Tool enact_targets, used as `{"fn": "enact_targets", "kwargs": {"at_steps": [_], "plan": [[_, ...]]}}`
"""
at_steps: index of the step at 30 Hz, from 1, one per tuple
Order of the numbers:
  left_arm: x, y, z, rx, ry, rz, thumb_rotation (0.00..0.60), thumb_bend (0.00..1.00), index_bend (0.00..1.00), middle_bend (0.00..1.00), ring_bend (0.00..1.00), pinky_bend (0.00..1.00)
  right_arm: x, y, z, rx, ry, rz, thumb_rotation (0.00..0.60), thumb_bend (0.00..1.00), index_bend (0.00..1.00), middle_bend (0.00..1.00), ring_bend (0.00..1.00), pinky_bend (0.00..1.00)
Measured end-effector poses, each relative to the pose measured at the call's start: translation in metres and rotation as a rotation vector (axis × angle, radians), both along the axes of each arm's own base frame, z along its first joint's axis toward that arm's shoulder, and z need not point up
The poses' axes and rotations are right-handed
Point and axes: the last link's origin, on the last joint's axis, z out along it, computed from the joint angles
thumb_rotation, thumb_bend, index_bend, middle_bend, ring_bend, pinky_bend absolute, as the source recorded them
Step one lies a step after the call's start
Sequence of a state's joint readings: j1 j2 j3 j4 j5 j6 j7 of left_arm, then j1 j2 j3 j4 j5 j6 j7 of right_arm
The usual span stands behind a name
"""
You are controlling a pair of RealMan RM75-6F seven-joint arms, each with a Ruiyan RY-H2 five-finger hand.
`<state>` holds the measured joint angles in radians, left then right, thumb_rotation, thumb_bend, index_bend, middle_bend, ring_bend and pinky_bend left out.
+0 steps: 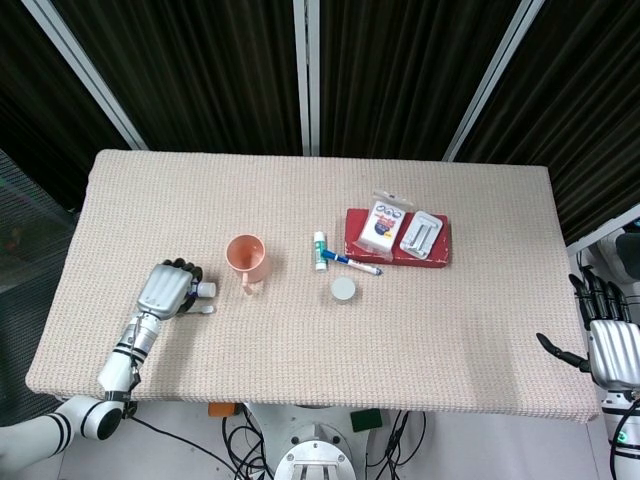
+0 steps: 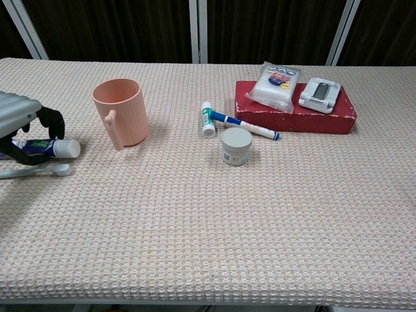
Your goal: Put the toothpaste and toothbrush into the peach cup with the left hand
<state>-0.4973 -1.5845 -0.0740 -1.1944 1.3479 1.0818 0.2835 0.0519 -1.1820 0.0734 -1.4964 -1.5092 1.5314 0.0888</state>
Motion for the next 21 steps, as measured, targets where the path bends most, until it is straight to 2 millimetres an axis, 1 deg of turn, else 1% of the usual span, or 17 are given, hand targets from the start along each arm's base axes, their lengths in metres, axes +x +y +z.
{"fn": "enact_targets", "kwargs": {"at_steps": [2, 5, 12, 16, 21], "plan": [[-0.0010, 0.0008, -0.0009, 0.001, 0.005, 0.004, 0.600, 0.24, 0.45, 0.44, 0.33, 0.44, -0.0001, -0.0004, -0.0002, 0.002, 0.000, -0.002, 0.479, 0.38, 0.00, 0.00, 0.00, 0.00], [-0.0004, 0.0021, -0.0024, -0.005, 0.005, 0.005, 0.600, 0.29, 0.45, 0.44, 0.33, 0.44, -0.0001, -0.0010, -0.0005, 0.005, 0.002, -0.004, 0.479, 0.38, 0.00, 0.00, 0.00, 0.00], [0.0013, 0.0033, -0.0035, -0.007, -0.004, -0.001, 0.600, 0.37, 0.51, 0.46, 0.34, 0.45, 0.0000, -0.0024, -0.0007, 0.008, 0.003, -0.008, 0.488, 0.38, 0.00, 0.00, 0.00, 0.00], [0.0028, 0.0036, -0.0012, 0.012, -0.008, -0.014, 0.600, 0.39, 0.58, 0.51, 0.36, 0.48, -0.0008, -0.0029, -0.0019, 0.013, 0.003, -0.013, 0.490, 0.38, 0.00, 0.00, 0.00, 0.00], [0.0041, 0.0038, 0.0046, 0.058, -0.023, -0.033, 0.600, 0.40, 0.64, 0.58, 0.41, 0.52, -0.0014, -0.0033, -0.0022, 0.013, -0.003, -0.015, 0.493, 0.38, 0.00, 0.00, 0.00, 0.00]]}}
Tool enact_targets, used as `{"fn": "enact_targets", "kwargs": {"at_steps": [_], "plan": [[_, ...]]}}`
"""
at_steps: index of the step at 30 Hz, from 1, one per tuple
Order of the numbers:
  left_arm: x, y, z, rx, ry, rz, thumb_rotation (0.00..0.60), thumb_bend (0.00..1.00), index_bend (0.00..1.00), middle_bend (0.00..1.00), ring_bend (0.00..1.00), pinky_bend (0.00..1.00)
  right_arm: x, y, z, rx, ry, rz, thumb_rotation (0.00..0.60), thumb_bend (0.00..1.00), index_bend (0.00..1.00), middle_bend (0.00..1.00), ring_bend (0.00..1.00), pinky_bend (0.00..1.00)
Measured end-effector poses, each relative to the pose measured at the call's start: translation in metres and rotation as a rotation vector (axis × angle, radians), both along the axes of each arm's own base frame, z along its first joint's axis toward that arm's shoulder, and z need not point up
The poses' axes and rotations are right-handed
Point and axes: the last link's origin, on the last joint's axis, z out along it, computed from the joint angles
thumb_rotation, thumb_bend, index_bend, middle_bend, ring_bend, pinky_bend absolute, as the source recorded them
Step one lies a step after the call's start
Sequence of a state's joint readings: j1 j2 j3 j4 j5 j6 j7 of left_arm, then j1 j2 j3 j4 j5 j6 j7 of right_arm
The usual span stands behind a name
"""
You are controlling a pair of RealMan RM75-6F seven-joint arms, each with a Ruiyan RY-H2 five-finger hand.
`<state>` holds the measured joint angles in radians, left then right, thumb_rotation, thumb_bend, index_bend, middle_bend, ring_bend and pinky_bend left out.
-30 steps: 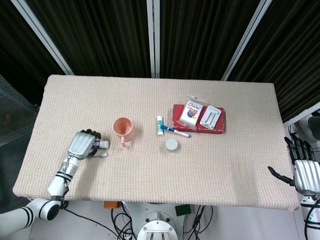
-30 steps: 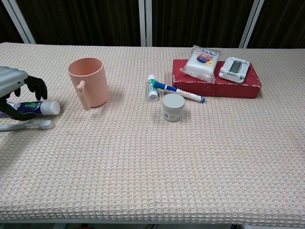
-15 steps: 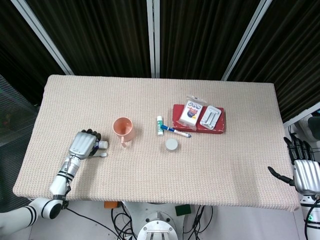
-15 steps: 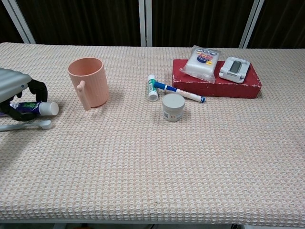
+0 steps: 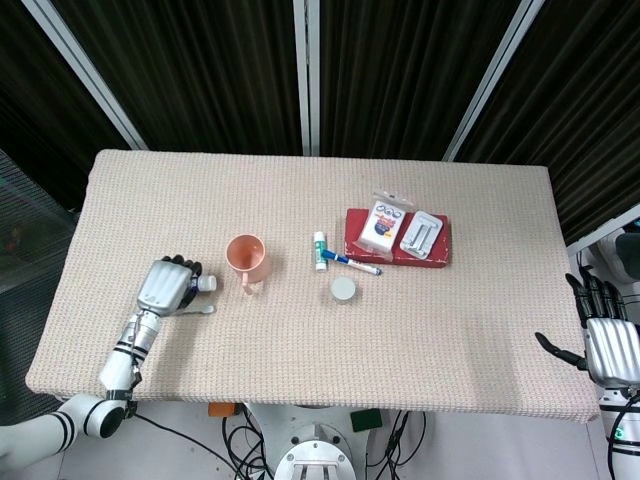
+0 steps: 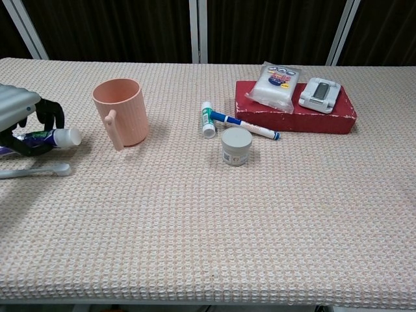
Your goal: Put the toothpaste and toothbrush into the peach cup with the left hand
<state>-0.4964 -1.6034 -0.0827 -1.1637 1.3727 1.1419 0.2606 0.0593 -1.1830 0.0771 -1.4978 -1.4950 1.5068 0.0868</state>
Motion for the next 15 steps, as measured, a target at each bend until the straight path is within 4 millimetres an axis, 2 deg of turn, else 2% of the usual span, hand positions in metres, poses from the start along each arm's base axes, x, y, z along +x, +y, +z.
{"fn": "enact_targets", "kwargs": {"at_steps": [4, 9, 15], "plan": [[-0.001, 0.001, 0.007, 0.038, -0.052, 0.007, 0.600, 0.40, 0.67, 0.60, 0.43, 0.54, -0.001, 0.000, 0.001, -0.004, -0.005, 0.000, 0.493, 0.38, 0.00, 0.00, 0.00, 0.00], [-0.003, 0.007, 0.024, 0.082, -0.208, 0.054, 0.600, 0.40, 0.67, 0.61, 0.44, 0.53, -0.002, 0.001, 0.002, -0.009, -0.016, 0.003, 0.493, 0.38, 0.00, 0.00, 0.00, 0.00], [-0.003, 0.020, 0.072, 0.181, -0.429, 0.084, 0.600, 0.40, 0.67, 0.61, 0.43, 0.52, -0.002, 0.002, 0.003, -0.015, -0.028, 0.009, 0.497, 0.38, 0.00, 0.00, 0.00, 0.00]]}}
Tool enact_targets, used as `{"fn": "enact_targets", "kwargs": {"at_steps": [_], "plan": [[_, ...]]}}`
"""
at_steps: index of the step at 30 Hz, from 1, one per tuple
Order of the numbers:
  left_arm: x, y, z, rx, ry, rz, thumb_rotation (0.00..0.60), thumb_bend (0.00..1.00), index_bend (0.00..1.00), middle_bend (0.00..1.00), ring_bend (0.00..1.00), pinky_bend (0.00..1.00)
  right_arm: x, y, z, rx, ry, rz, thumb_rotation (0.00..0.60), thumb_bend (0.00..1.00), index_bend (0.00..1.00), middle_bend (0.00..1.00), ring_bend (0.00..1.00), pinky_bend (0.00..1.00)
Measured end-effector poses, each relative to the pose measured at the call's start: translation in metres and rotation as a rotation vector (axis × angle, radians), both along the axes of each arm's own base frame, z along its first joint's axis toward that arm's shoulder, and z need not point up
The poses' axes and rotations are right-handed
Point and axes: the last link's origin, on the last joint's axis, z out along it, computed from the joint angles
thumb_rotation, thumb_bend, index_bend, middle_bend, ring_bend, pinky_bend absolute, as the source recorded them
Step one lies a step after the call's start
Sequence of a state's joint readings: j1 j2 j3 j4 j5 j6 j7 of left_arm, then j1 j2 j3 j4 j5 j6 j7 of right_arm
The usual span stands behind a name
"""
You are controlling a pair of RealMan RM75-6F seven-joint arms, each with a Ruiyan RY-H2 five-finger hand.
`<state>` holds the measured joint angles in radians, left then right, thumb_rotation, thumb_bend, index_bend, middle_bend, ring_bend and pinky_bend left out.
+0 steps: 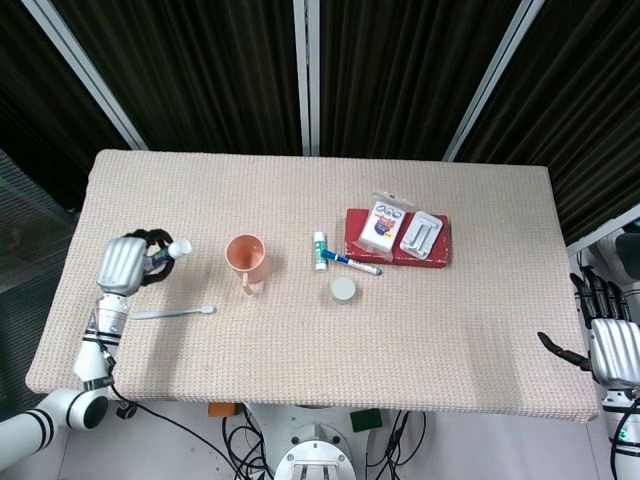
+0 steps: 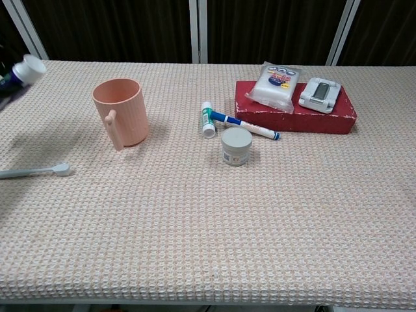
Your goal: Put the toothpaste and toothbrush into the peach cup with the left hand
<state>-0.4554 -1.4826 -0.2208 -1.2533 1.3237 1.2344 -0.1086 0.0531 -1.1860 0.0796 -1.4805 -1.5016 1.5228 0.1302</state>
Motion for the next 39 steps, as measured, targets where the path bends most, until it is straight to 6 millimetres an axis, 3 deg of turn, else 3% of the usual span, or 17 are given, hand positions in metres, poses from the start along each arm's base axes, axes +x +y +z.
{"fn": "enact_targets", "kwargs": {"at_steps": [5, 10, 15, 18, 22, 39], "plan": [[0.015, 0.004, 0.020, 0.024, -0.239, -0.001, 0.600, 0.40, 0.68, 0.61, 0.42, 0.52, 0.001, 0.000, 0.002, -0.007, -0.010, 0.002, 0.497, 0.38, 0.00, 0.00, 0.00, 0.00], [0.041, 0.003, 0.027, -0.026, -0.482, -0.040, 0.600, 0.40, 0.69, 0.62, 0.42, 0.52, 0.001, 0.001, 0.004, -0.015, -0.019, 0.004, 0.498, 0.38, 0.00, 0.00, 0.00, 0.00], [0.080, 0.004, 0.019, -0.120, -0.649, -0.117, 0.600, 0.40, 0.69, 0.62, 0.40, 0.50, 0.000, 0.001, 0.005, -0.013, -0.020, 0.000, 0.498, 0.38, 0.00, 0.00, 0.00, 0.00], [0.097, 0.007, 0.009, -0.152, -0.701, -0.140, 0.600, 0.40, 0.69, 0.61, 0.26, 0.37, -0.002, 0.001, 0.005, -0.009, -0.021, -0.003, 0.497, 0.38, 0.00, 0.00, 0.00, 0.00], [0.113, 0.011, -0.007, -0.174, -0.734, -0.149, 0.600, 0.40, 0.70, 0.60, 0.23, 0.32, -0.004, 0.002, 0.006, -0.006, -0.021, -0.008, 0.498, 0.38, 0.00, 0.00, 0.00, 0.00], [0.109, 0.033, -0.042, -0.223, -0.864, -0.070, 0.600, 0.40, 0.71, 0.61, 0.23, 0.32, -0.009, 0.000, 0.007, 0.000, -0.022, -0.028, 0.500, 0.38, 0.00, 0.00, 0.00, 0.00]]}}
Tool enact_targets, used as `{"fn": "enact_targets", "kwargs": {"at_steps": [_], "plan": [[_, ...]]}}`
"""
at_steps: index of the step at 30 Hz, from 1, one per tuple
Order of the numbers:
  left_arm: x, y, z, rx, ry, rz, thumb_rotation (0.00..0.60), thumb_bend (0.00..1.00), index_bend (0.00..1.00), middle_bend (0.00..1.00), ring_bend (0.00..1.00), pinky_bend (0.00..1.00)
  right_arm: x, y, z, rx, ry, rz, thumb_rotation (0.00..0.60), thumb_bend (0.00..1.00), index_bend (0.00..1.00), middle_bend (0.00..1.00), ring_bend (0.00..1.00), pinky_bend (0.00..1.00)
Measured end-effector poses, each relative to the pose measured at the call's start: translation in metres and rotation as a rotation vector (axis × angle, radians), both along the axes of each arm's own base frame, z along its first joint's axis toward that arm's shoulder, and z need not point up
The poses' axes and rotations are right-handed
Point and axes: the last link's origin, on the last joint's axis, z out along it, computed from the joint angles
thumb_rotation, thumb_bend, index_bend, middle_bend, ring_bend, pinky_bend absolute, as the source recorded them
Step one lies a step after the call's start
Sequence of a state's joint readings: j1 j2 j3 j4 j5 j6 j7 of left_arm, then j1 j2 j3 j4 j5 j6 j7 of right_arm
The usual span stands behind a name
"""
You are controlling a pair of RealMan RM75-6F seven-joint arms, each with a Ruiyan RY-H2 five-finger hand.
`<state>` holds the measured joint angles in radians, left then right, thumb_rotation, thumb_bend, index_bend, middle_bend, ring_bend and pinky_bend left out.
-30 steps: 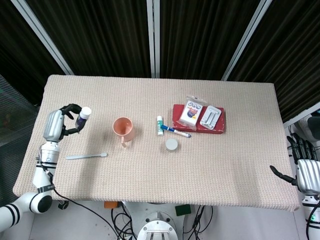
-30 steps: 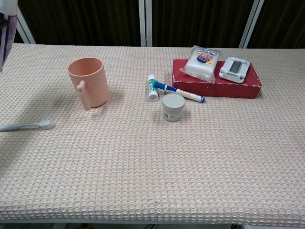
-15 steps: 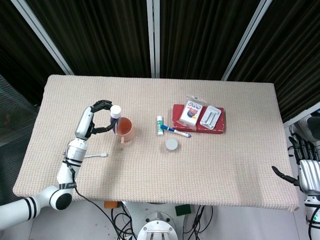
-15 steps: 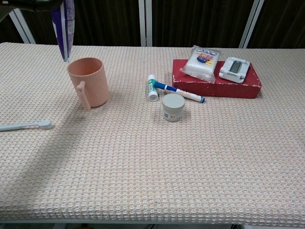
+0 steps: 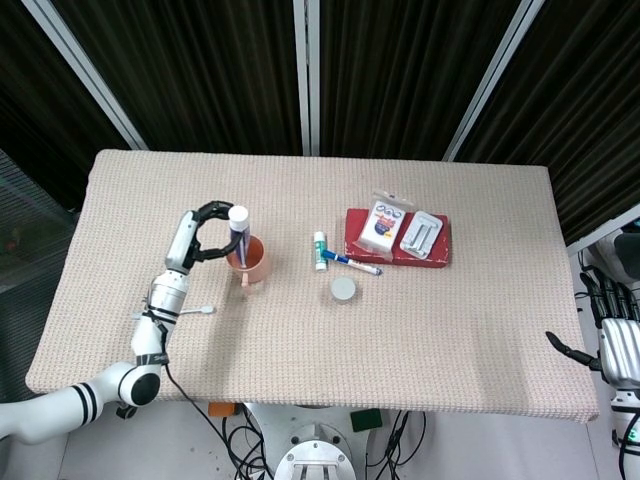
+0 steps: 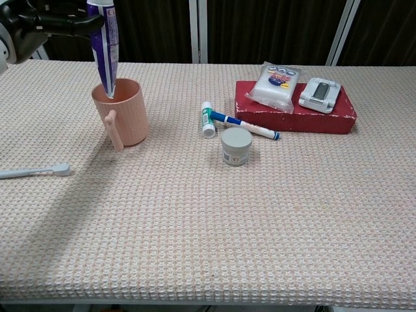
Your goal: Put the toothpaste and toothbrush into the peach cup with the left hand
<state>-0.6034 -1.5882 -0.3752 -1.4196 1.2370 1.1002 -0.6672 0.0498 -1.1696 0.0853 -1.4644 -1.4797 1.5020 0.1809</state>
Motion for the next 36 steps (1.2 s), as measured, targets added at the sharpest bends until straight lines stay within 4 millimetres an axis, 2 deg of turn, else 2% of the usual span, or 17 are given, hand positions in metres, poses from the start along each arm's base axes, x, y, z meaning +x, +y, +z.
{"fn": "enact_targets", "kwargs": {"at_steps": [8, 11, 18, 21, 30, 36], "plan": [[-0.006, 0.006, -0.010, -0.002, 0.011, 0.017, 0.600, 0.39, 0.70, 0.61, 0.23, 0.32, 0.001, -0.002, -0.003, 0.011, 0.004, 0.000, 0.498, 0.38, 0.00, 0.00, 0.00, 0.00], [-0.011, 0.006, -0.017, -0.025, 0.031, 0.024, 0.600, 0.39, 0.70, 0.58, 0.22, 0.32, 0.000, -0.002, -0.003, 0.008, 0.003, -0.006, 0.497, 0.38, 0.00, 0.00, 0.00, 0.00], [-0.021, 0.001, -0.031, -0.085, 0.064, 0.024, 0.600, 0.38, 0.63, 0.27, 0.14, 0.32, -0.001, -0.002, -0.004, 0.009, 0.002, -0.008, 0.498, 0.38, 0.00, 0.00, 0.00, 0.00], [-0.024, 0.001, -0.035, -0.082, 0.082, 0.019, 0.600, 0.38, 0.62, 0.22, 0.13, 0.32, -0.001, -0.002, -0.004, 0.009, 0.002, -0.008, 0.498, 0.38, 0.00, 0.00, 0.00, 0.00], [-0.035, -0.001, -0.041, -0.089, 0.115, 0.028, 0.600, 0.38, 0.60, 0.18, 0.13, 0.32, -0.003, -0.001, -0.004, 0.005, -0.001, -0.012, 0.498, 0.38, 0.00, 0.00, 0.00, 0.00], [-0.042, -0.004, -0.043, -0.097, 0.134, 0.026, 0.600, 0.38, 0.56, 0.17, 0.12, 0.31, -0.003, -0.001, -0.004, 0.008, -0.002, -0.011, 0.497, 0.37, 0.00, 0.00, 0.00, 0.00]]}}
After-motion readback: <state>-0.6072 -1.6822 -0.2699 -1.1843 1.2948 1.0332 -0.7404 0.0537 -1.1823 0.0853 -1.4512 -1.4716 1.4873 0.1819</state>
